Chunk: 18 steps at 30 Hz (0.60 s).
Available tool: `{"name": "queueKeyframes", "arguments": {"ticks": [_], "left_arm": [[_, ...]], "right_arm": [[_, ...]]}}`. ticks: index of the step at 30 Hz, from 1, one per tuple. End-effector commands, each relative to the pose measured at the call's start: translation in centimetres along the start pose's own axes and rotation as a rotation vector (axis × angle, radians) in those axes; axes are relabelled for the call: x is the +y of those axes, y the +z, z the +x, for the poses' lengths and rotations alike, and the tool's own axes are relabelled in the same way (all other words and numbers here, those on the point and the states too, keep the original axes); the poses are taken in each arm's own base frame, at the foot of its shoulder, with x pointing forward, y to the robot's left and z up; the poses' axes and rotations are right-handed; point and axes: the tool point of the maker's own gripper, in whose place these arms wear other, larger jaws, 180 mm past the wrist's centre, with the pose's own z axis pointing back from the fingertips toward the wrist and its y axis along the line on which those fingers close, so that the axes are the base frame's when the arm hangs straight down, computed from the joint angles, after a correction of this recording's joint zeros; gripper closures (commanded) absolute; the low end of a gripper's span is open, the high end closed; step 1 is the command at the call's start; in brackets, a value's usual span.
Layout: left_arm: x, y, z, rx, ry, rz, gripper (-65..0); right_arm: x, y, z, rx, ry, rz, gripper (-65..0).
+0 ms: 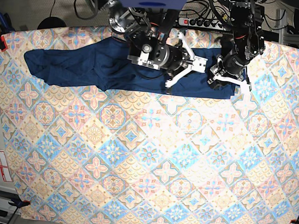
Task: Fold the T-shirt properly
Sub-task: 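Open the right gripper on the band and withdraw it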
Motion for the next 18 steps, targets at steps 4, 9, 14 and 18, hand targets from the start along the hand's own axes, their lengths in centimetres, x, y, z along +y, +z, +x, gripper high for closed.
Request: {"name": "queueKeyframes", "arguments": {"ticks": [4,9,14,18], "left_arm": [[-0.4,0.2,0.7,-0.023,-0.006,-0.018,-22.9],[-0.4,0.3,0.6,-0.022,-0.006,-0.017,-22.9],[-0.4,0.3,0.5,-0.02,-0.003,-0.017,-22.9],[-0.5,0.2,0.6,-0.022,-0.003,-0.019,-22.9]], "right_arm": [[-3.0,-0.1,0.6,-0.016,0.011,-0.049,-0.3],[-5.0,0.3,0.4,-0.013,0.002,-0.089,-0.3],[-4.7,0.1,0.5,-0.013,0.008,-0.079,-0.4],[-3.0,-1.0,0.1,0.008,0.014,-0.028,-6.1]]}}
